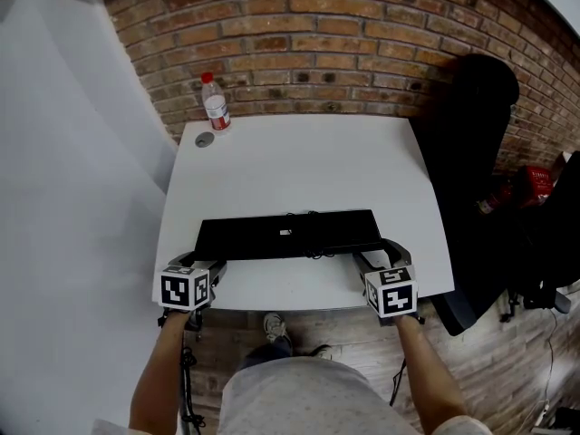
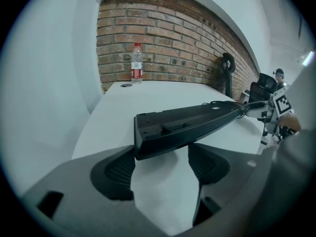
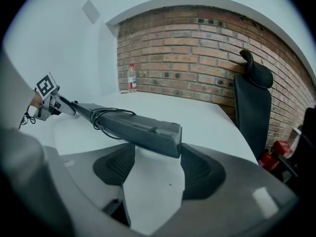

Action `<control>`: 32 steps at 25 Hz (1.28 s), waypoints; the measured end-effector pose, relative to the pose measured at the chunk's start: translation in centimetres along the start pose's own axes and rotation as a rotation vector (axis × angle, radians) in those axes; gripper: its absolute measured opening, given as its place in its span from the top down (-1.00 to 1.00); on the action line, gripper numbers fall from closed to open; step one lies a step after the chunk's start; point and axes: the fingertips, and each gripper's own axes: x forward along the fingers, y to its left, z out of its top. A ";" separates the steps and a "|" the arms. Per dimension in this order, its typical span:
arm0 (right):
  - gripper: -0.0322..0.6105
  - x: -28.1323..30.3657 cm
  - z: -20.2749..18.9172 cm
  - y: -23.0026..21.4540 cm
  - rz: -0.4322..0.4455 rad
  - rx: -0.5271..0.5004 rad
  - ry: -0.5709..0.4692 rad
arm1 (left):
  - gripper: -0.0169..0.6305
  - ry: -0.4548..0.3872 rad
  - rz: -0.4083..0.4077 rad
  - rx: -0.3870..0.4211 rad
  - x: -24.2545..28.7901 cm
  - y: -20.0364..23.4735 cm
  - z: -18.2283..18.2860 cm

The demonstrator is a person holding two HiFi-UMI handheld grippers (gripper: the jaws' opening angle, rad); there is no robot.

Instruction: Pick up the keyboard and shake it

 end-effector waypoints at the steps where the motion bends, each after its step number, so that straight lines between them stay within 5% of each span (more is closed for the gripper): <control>1: -0.02 0.0 -0.2 0.0 -0.003 -0.005 0.004 | -0.09 0.005 0.002 0.002 0.0 0.0 -0.2; 17: -0.02 0.3 -2.5 0.6 -0.020 -0.085 0.092 | -0.10 0.135 0.007 0.088 0.9 -0.1 -1.7; 32: 0.06 -0.3 -3.6 0.9 -0.016 -0.089 0.131 | -0.11 0.122 -0.003 0.083 -0.1 -0.4 -2.5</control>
